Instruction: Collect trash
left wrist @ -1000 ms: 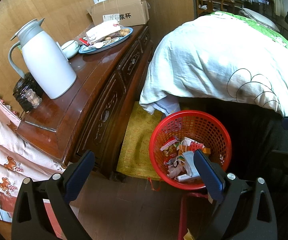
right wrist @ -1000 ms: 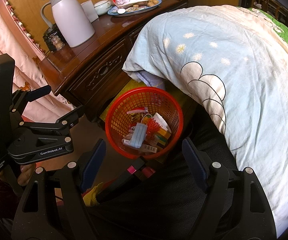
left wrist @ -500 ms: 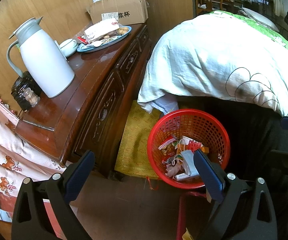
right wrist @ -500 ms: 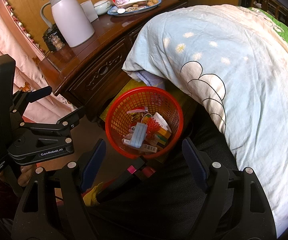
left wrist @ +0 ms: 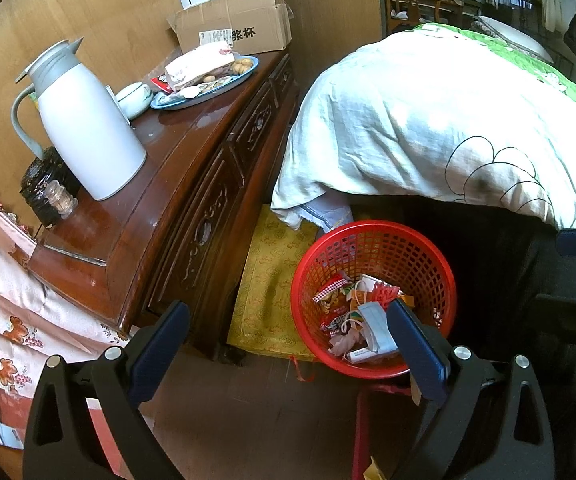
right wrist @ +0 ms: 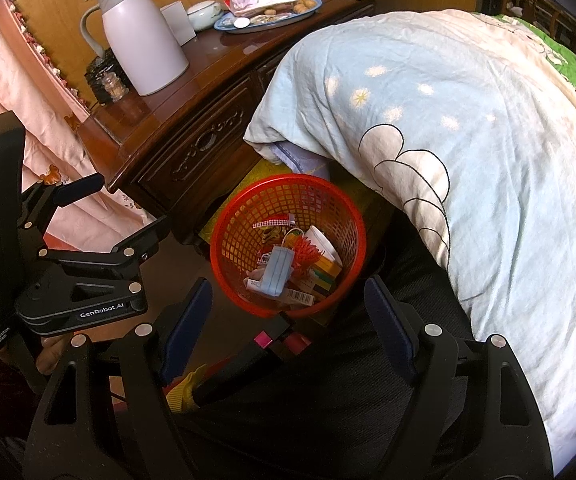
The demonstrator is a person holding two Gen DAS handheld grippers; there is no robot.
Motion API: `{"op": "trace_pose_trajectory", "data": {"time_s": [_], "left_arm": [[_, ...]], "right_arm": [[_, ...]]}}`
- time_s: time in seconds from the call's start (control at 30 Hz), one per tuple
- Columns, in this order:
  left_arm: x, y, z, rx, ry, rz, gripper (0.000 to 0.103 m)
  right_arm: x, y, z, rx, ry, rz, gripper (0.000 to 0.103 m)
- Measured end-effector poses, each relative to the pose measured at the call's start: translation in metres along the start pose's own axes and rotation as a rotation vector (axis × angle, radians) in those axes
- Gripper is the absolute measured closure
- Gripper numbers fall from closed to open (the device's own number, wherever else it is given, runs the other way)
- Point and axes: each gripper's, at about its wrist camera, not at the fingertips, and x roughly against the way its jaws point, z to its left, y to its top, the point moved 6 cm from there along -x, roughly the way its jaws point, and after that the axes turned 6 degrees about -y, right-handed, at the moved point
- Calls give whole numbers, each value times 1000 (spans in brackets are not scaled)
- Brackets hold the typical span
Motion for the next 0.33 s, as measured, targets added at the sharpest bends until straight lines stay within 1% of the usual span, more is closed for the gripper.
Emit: {"op": "trace_pose_trajectory", "data": {"time_s": [0.33], "left_arm": [[0,2,4,8,-2,9,6]], "right_arm": [[0,0,-1,-1,1,-1,27]]}}
